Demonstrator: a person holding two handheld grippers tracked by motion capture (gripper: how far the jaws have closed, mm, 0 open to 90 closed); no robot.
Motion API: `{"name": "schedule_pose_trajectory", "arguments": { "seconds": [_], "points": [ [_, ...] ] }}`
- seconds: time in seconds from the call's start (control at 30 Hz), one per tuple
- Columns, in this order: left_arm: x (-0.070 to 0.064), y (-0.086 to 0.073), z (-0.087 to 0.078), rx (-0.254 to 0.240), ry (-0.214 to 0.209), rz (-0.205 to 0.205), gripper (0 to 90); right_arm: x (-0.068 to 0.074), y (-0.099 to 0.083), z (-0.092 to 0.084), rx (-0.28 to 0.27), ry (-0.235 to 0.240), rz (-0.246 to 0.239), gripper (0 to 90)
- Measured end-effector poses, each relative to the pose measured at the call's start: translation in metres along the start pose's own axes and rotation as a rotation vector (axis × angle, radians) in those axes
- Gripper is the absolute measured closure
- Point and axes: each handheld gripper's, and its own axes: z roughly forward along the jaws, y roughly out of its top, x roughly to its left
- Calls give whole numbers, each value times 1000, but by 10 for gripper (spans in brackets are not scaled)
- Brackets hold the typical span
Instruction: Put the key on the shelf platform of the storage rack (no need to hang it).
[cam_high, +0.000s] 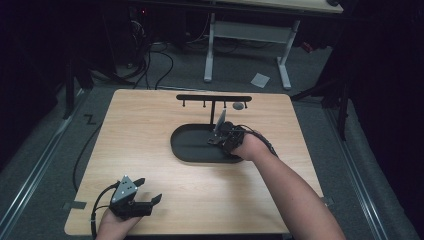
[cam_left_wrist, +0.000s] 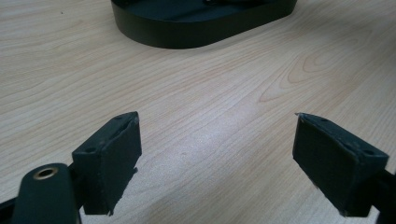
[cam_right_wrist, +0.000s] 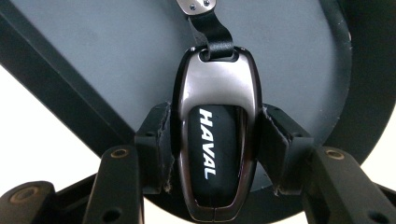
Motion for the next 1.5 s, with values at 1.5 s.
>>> {"name": "schedule_pose_trajectory", "arguments": {
  "seconds": [1.5],
  "points": [
    [-2,-1,-1,4,8,6,161,25,-66,-45,-347,-34,41,322]
  ]
}}
